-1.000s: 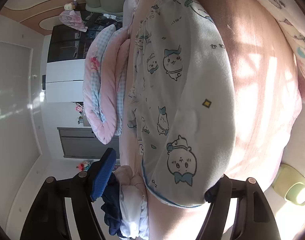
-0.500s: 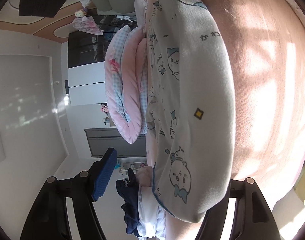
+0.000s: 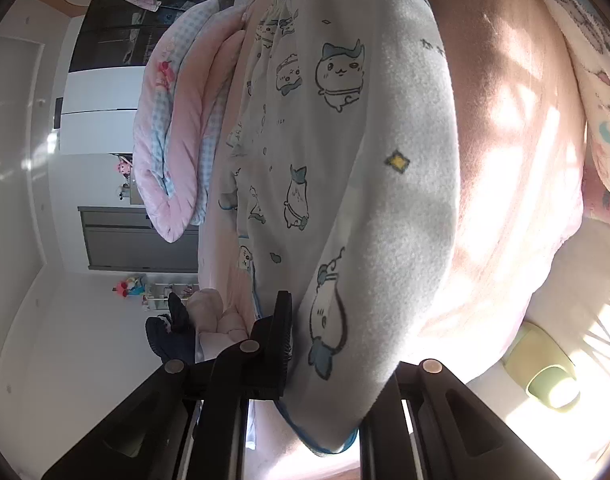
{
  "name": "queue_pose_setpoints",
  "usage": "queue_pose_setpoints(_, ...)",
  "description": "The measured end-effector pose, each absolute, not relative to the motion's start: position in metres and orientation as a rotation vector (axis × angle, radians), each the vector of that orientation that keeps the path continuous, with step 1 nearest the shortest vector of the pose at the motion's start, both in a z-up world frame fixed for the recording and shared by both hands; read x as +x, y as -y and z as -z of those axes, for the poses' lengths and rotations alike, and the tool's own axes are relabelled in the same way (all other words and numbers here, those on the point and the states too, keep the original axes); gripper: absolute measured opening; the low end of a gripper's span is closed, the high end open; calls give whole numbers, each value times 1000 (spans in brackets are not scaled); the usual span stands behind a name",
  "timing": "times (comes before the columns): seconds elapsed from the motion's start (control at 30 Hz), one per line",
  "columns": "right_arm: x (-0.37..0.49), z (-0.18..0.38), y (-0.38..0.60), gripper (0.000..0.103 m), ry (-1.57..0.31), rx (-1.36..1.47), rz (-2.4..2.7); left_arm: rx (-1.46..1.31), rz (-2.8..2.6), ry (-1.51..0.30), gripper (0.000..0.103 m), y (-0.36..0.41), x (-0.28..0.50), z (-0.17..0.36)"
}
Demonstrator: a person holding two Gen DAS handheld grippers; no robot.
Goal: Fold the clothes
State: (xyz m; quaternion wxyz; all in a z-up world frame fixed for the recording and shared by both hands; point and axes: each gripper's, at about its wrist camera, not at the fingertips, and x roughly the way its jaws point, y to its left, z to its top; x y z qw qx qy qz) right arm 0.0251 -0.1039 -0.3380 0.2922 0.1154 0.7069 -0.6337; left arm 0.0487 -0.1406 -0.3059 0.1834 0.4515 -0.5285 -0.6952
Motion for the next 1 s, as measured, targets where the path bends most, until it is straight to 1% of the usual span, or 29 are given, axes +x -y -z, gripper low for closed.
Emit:
queue_pose_setpoints(0.1, 25, 340, 109, 6, -1905, 303, 1697, 1160, 1905, 1494, 10, 150, 43, 299)
queue_pose_setpoints(0.17, 27, 346, 111, 12, -1951, 266, 1680, 1115, 1874, 1456, 10, 159, 38, 290)
queue_pose_setpoints(0.2, 27, 346, 112, 15, -1967, 238, 1682, 1116, 1878, 1416, 10, 163, 36, 284)
queue_pose_setpoints(0.23, 27, 346, 113, 23, -1983, 214, 1693, 1129, 1885, 1371, 10, 168, 36, 279)
queue_pose_setpoints(0.27, 27, 345, 113, 28, -1998, 189, 1704, 1138, 1890, 1338, 10, 172, 36, 275)
queue_pose_setpoints(0.3, 27, 345, 113, 31, -2005, 171, 1715, 1140, 1895, 1323, 10, 175, 35, 272)
queue_pose_setpoints(0.37, 25, 344, 114, 40, -2012, 152, 1739, 1143, 1899, 1304, 10, 181, 35, 268)
queue_pose_setpoints(0.4, 23, 343, 114, 41, -2013, 152, 1751, 1144, 1893, 1318, 10, 182, 36, 269)
queue_pose_setpoints(0.53, 19, 344, 115, 42, -2013, 144, 1775, 1145, 1890, 1367, 10, 178, 42, 274)
queue_pose_setpoints(0.63, 18, 347, 115, 42, -2020, 112, 1780, 1179, 1902, 1354, 10, 176, 44, 279)
queue_pose_setpoints(0.87, 21, 367, 122, 42, -2132, -241, 1825, 1224, 1916, 1335, 12, 171, 45, 285)
queue_pose_setpoints(1.0, 19, 372, 125, 42, -2161, -316, 1832, 1229, 1922, 1347, 12, 168, 46, 286)
